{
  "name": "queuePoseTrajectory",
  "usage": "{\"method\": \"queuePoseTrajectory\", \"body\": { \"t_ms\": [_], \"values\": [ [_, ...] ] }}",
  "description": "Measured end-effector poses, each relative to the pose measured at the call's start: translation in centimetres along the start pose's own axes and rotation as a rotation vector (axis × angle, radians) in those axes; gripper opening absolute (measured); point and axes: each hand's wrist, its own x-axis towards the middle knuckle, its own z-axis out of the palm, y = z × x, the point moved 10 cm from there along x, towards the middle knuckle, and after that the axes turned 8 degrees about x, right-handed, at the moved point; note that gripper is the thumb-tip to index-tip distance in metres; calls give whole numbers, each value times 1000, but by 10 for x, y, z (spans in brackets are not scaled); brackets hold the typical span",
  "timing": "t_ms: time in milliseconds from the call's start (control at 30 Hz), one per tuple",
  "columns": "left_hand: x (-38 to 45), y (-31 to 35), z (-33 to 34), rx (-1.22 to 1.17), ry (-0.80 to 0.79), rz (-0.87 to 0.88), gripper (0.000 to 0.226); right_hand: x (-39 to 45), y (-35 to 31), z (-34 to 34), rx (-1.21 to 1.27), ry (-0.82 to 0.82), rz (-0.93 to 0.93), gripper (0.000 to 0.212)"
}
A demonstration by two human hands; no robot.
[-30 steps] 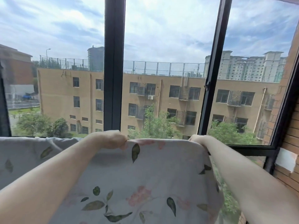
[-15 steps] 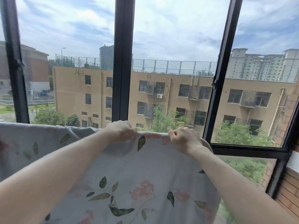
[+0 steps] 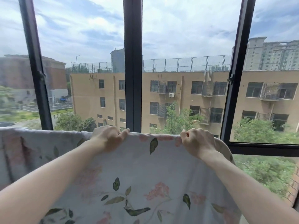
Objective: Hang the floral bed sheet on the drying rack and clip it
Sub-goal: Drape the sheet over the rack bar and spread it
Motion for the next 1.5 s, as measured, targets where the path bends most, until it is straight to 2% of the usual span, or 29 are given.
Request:
{"method": "queuePoseTrajectory", "body": {
  "t_ms": [100,200,267,367,433,500,633,767,833,900,967,1067,1133,1200,1333,1400,1500],
  "values": [
    [4,15,2,2,-92,-16,71,-8,4,-6,104,4,56,39],
    [6,31,0,-15,-142,4,67,-17,-52,-9,224,78,-92,24],
    [4,37,-2,-45,-190,-3,64,-16,-100,5,326,32,-170,25],
    [3,35,-1,-120,-212,42,65,-14,-138,39,344,-77,-107,28],
    [-1,20,2,-229,-168,101,59,-20,-146,48,257,-13,-100,38],
    [-11,-8,2,-298,-95,144,45,-26,-145,46,215,64,-63,43],
    [-39,-113,2,-114,100,148,26,-19,-141,46,145,64,33,49],
    [-46,-262,19,24,59,-34,40,-22,-145,47,105,64,105,46],
    [-46,-299,25,44,84,-18,39,-21,-148,50,125,58,178,46],
    [-44,-311,27,5,130,-4,27,-22,-160,52,184,100,233,45],
    [-39,-308,29,0,146,-3,22,-26,-202,55,277,166,153,35],
    [-32,-297,34,-20,144,30,26,-38,-314,71,410,127,-143,18],
    [-29,-293,36,-42,153,54,27,-43,-391,86,472,30,-305,24],
    [-30,-289,36,-53,177,79,28,-42,-445,101,483,-29,-382,30],
    [-35,-303,35,-86,179,113,27,-28,-483,149,428,-174,-318,29],
    [-36,-317,36,-99,172,151,28,-28,-486,164,310,-122,-314,25],
    [-41,-328,34,-117,188,224,39,-28,-485,163,291,6,-303,24]
  ]
}}
